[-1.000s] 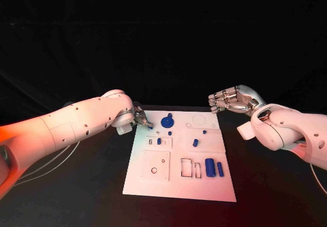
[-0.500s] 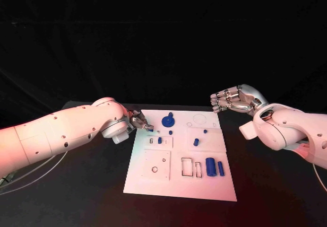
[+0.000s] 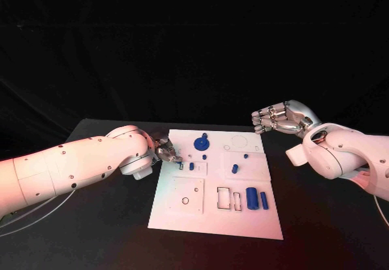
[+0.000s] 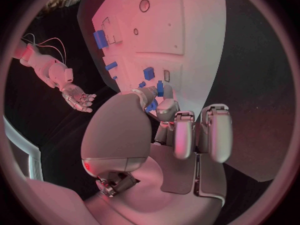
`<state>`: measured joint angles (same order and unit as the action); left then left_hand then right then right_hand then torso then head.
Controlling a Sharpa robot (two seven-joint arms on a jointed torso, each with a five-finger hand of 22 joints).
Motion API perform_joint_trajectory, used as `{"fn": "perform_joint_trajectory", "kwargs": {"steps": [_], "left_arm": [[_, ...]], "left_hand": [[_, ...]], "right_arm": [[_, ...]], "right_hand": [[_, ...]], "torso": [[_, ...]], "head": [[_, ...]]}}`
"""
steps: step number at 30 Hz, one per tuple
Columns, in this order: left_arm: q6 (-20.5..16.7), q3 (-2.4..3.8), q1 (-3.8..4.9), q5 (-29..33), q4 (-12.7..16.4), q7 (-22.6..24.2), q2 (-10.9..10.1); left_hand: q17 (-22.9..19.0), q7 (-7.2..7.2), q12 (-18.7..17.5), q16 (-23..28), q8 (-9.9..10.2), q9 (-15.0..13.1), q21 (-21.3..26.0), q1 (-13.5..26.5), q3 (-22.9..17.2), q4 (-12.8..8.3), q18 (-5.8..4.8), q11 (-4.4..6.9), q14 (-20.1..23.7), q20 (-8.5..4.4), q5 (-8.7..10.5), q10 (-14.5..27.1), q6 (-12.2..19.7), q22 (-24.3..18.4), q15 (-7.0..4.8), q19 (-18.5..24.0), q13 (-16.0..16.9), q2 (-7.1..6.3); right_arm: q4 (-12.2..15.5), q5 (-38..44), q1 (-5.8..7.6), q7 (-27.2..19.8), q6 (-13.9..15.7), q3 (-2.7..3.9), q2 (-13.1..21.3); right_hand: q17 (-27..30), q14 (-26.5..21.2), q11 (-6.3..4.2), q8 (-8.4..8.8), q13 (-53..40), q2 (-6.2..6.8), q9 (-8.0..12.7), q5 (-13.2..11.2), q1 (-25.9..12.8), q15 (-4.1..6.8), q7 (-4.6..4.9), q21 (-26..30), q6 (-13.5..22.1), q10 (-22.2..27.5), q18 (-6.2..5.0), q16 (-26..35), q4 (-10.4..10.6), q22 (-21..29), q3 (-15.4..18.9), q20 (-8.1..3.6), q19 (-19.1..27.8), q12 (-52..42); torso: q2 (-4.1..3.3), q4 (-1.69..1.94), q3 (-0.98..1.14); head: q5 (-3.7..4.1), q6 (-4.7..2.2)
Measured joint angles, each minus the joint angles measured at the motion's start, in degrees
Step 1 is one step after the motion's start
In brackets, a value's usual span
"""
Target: Assemble the parts on the task board
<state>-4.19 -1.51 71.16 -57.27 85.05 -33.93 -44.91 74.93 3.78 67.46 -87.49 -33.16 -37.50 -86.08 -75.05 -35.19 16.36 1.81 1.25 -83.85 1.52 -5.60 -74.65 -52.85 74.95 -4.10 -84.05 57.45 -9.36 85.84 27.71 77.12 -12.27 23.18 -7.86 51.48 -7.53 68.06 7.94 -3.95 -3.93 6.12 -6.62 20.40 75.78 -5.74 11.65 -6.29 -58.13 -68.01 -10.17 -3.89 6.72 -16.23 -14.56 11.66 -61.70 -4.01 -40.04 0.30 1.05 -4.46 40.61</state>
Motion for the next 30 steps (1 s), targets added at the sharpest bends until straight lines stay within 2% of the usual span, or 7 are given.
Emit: {"fn": "perform_joint_trajectory", "kwargs": {"steps": [5,18,30], "left_arm": [[0.01,-0.19,-0.48,-1.75,0.25,-0.82,0.28],[0.40,-0.34,-0.61,-4.47,-0.12,-2.93,1.71],[1.57,-0.41,-0.86,-5.64,-0.84,-4.10,2.80]], "left_hand": [[0.00,0.00,0.24,0.00,-0.38,-0.07,0.00,0.68,-1.22,-0.72,0.00,0.19,-0.20,0.00,0.17,-0.19,0.00,-0.01,-0.20,0.00,0.45,-0.25],[-0.01,-0.20,0.96,0.00,-1.25,-0.52,-0.23,2.03,-2.52,-1.27,0.00,0.30,-0.20,0.00,0.30,-0.70,0.20,-0.01,-0.20,0.00,1.16,-0.69],[-0.02,-0.20,1.33,0.00,-1.28,-0.83,-0.40,2.86,-3.55,-1.98,0.00,0.30,-0.20,0.01,0.46,-0.70,0.20,-0.02,-0.20,0.00,1.52,-1.07]], "right_arm": [[-0.02,0.01,-0.01,0.00,0.00,0.00,0.02],[0.02,0.04,-0.02,-0.02,0.00,0.00,-0.05],[0.11,0.05,-0.03,-0.04,0.00,0.00,0.02]], "right_hand": [[0.00,0.00,0.00,0.00,0.00,0.00,0.00,0.00,0.00,0.00,0.00,0.00,0.00,0.00,0.00,0.00,0.00,0.00,0.00,0.00,0.00,0.00],[-0.01,0.00,0.00,0.00,0.00,0.00,0.00,0.00,0.00,0.00,0.00,0.00,0.00,0.00,0.00,0.00,0.00,-0.01,0.00,0.00,0.00,0.00],[-0.01,0.00,0.00,0.00,0.00,0.00,0.00,0.00,0.00,0.00,0.00,0.00,0.00,0.00,0.00,0.00,0.00,-0.01,0.00,0.00,0.00,0.00]], "torso": [[-0.03,-0.03,-0.02],[-0.03,-0.07,-0.01],[-0.04,-0.12,0.00]], "head": [[-0.03,0.01],[-0.21,0.18],[-0.15,0.31]]}}
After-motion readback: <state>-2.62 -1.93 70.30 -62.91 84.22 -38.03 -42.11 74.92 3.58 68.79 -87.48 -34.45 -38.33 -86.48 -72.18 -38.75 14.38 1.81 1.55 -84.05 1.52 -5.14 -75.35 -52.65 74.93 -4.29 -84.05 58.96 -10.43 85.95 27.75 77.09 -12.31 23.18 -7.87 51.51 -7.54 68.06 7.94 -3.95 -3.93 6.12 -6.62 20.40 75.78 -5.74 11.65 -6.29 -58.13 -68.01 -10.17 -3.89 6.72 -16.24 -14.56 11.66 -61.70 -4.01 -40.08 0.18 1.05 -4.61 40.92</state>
